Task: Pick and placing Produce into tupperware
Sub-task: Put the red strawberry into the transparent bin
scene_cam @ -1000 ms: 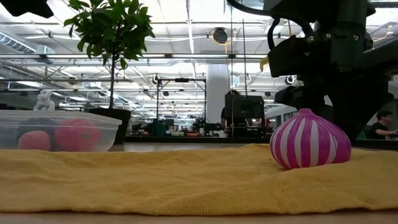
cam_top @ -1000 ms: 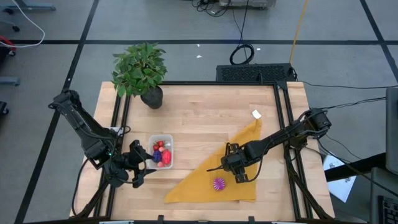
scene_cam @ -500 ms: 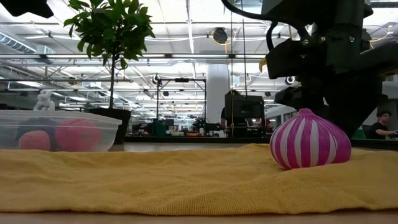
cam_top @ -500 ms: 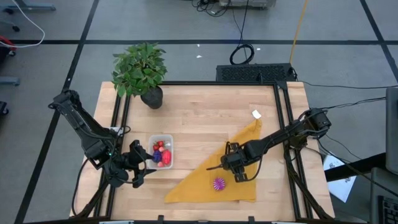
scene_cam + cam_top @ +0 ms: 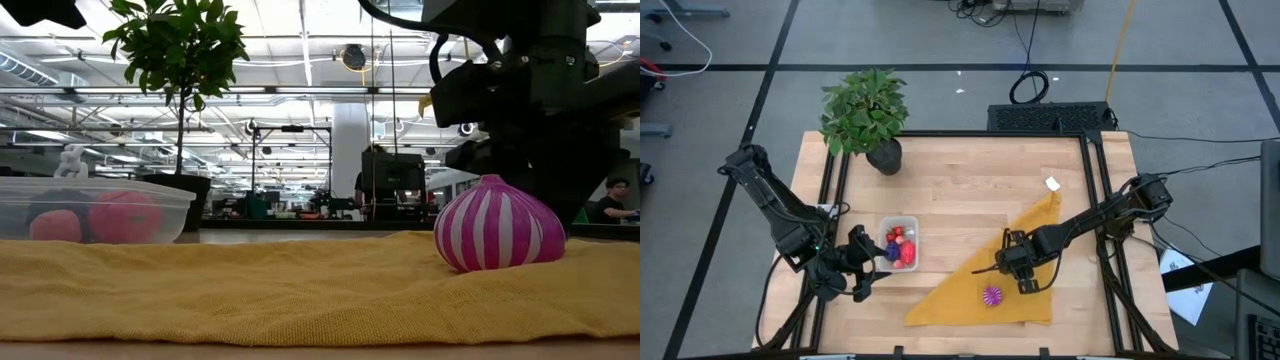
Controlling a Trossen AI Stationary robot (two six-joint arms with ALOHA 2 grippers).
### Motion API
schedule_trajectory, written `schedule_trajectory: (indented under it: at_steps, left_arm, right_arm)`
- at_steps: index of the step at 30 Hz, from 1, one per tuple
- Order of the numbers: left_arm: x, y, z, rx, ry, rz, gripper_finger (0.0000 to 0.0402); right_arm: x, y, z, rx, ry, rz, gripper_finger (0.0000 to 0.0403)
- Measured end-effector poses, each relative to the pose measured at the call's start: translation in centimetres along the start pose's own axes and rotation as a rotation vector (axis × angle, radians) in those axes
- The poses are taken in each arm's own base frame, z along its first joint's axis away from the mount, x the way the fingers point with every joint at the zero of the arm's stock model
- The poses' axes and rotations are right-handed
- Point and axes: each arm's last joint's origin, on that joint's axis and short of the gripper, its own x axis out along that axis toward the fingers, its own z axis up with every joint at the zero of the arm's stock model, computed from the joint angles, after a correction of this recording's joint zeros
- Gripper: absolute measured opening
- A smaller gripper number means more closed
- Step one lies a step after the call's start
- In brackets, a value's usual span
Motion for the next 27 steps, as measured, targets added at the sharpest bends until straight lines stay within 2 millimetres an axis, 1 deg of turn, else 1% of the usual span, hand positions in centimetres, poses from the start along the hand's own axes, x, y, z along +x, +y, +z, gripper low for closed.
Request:
schedule_trajectory:
  at_steps: [3, 6, 16, 27]
  left_arm:
    - [0.0, 0.0, 0.01, 0.004, 0.0, 0.0, 0.0264]
    - [0.0, 0.0, 0.01, 0.004, 0.0, 0.0, 0.0264]
    - [0.0, 0.0, 0.0, 0.004, 0.0, 0.0, 0.0264]
    - [0.0, 0.0, 0.01, 0.004, 0.0, 0.0, 0.0264]
  right_arm:
    - [0.0, 0.0, 0.0, 0.001, 0.001, 0.0, 0.0123]
    - [0.0, -0.01, 0.0, 0.001, 0.0, -0.001, 0.0126]
    - [-0.02, -0.02, 0.0, 0.004, -0.001, -0.003, 0.0099]
    - [-0.06, -0.57, 0.05, 0.026, 0.005, -0.009, 0.0104]
